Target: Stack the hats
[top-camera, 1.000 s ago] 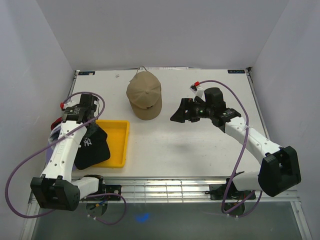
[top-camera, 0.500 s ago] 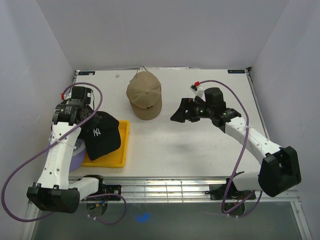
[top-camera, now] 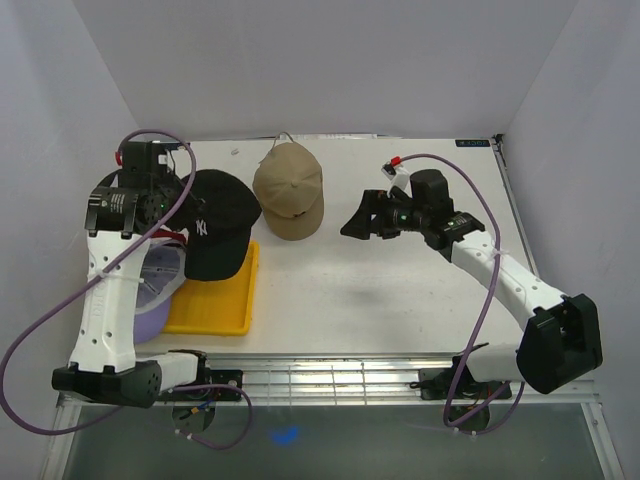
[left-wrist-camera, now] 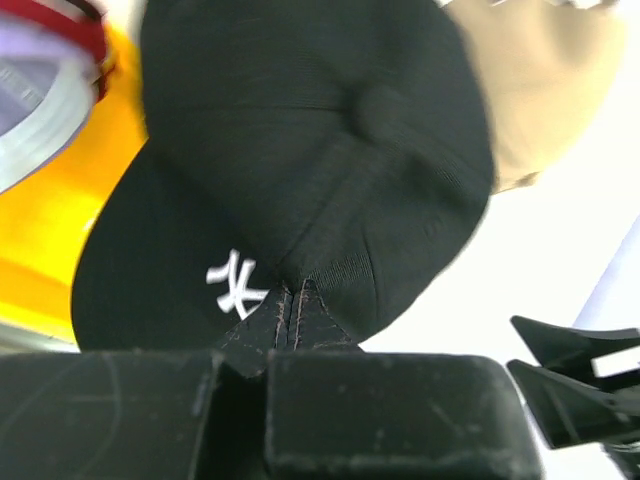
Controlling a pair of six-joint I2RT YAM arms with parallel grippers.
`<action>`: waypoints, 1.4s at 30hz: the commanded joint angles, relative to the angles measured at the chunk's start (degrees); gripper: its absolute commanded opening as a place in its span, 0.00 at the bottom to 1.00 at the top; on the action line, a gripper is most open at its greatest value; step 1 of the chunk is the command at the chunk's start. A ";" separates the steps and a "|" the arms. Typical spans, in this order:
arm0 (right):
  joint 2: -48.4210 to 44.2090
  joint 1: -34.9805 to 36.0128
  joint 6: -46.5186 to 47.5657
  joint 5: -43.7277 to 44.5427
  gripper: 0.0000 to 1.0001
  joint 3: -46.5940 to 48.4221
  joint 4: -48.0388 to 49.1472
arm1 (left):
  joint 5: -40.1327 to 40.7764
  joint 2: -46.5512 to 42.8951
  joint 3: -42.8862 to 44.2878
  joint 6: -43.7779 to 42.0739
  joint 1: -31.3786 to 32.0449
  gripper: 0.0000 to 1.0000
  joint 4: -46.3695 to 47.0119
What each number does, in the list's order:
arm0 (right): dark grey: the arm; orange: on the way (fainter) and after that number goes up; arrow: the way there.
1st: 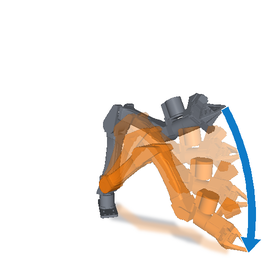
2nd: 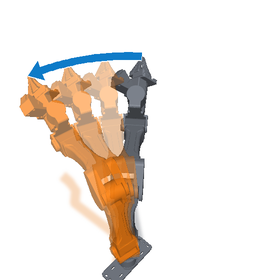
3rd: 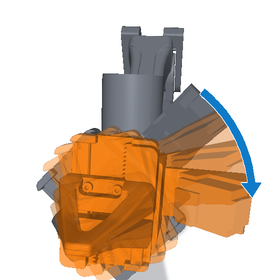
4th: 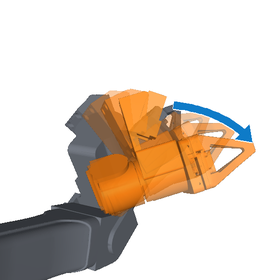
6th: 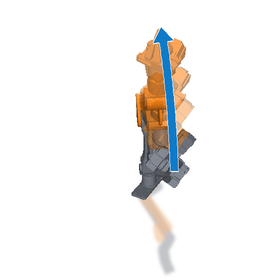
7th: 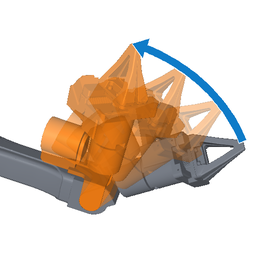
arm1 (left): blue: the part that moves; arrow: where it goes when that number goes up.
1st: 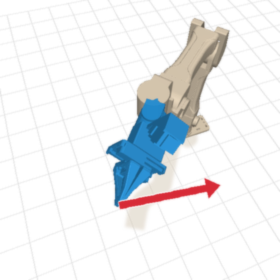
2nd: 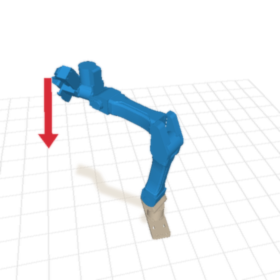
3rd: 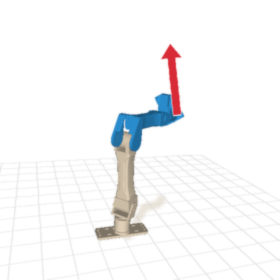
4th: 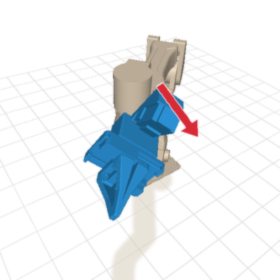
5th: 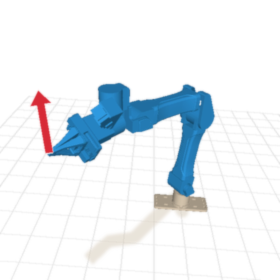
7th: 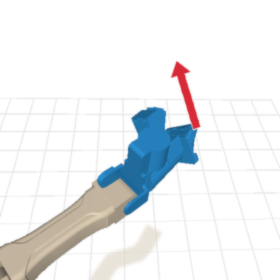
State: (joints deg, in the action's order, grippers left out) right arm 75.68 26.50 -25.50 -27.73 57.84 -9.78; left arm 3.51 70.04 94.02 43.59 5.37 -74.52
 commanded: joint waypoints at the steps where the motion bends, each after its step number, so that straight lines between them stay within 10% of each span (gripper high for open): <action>1: -1.06 0.30 -0.25 0.65 0.94 3.59 -0.41 | -3.07 2.02 5.46 0.18 -0.18 0.00 3.32; 16: 1.22 0.22 -0.34 3.38 0.93 12.19 -5.95 | -9.49 19.95 22.52 1.31 0.52 0.00 14.65; 42: 8.87 0.22 -2.36 1.54 0.92 23.71 -9.20 | 6.77 26.64 24.11 13.61 15.54 0.00 21.35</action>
State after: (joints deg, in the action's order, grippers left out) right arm 84.01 26.50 -26.87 -24.69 77.73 -19.84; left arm 6.52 97.56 116.31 53.89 18.50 -55.16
